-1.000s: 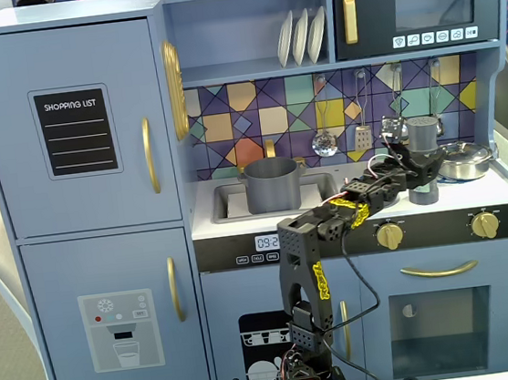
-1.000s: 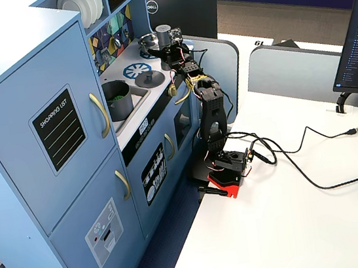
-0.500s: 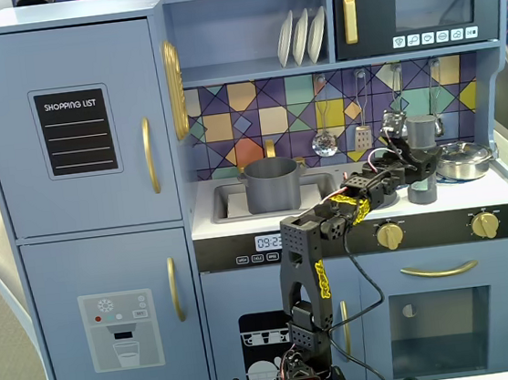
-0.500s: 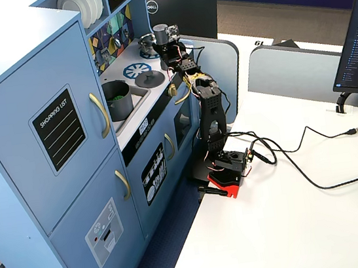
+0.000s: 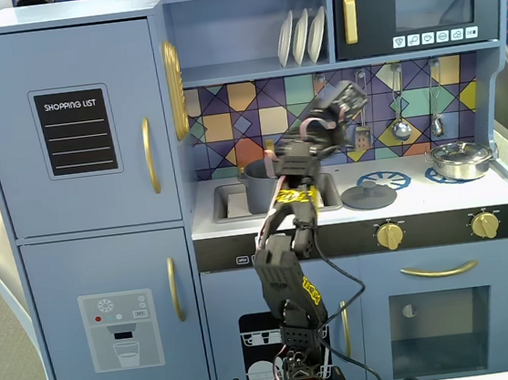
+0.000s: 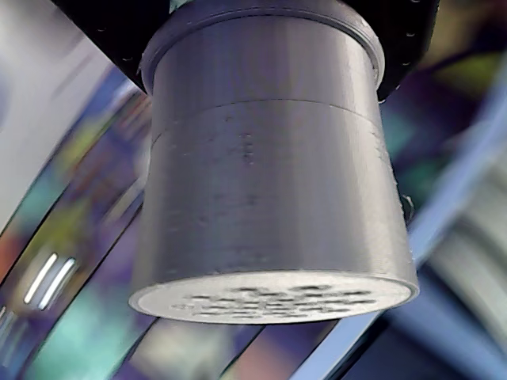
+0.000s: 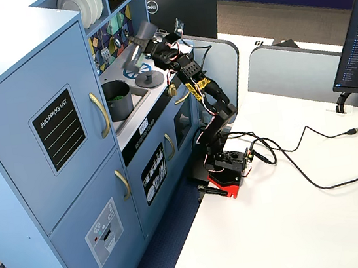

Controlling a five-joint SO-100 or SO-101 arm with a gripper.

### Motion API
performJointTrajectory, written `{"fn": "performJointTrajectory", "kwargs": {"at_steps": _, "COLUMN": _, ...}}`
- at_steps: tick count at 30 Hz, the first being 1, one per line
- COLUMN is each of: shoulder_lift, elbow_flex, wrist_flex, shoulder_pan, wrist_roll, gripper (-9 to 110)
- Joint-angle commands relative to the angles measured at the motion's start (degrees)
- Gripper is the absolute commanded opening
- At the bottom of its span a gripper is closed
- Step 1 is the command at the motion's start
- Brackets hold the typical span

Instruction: Put salt in the gray recipient

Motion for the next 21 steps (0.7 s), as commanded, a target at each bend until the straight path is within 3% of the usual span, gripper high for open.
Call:
{"fn": "performJointTrajectory", "kwargs": {"at_steps": 1, "shoulder_lift": 5.27, "elbow_flex": -5.54, "wrist_flex": 5.27, "shoulder_pan": -11.07, "wrist_roll": 23.55, "gripper": 0}}
{"fn": "performJointTrajectory", "kwargs": {"at_steps": 9, "shoulder_lift": -4.13, "elbow_flex": -18.46, "wrist_flex": 11.51, "shoulder_pan": -23.64, "wrist_roll": 58.89, "gripper": 0}}
{"fn": "performJointTrajectory", "kwargs": {"at_steps": 13, "shoulder_lift": -5.63, "elbow_flex": -18.46, "wrist_flex": 7.38, "shoulder_pan": -26.28, "wrist_roll": 73.30, "gripper": 0}}
{"fn": "performJointTrajectory", "kwargs": {"at_steps": 18, "shoulder_lift": -6.94, "elbow_flex": -17.58, "wrist_flex": -1.49, "shoulder_pan": -26.89, "wrist_roll": 82.09, "gripper": 0}}
{"fn": "performJointTrajectory", "kwargs": {"at_steps": 21, "shoulder_lift": -9.05, "elbow_flex": -19.78, "wrist_flex": 3.43, "shoulder_pan": -26.19, "wrist_roll": 84.81, "gripper": 0}}
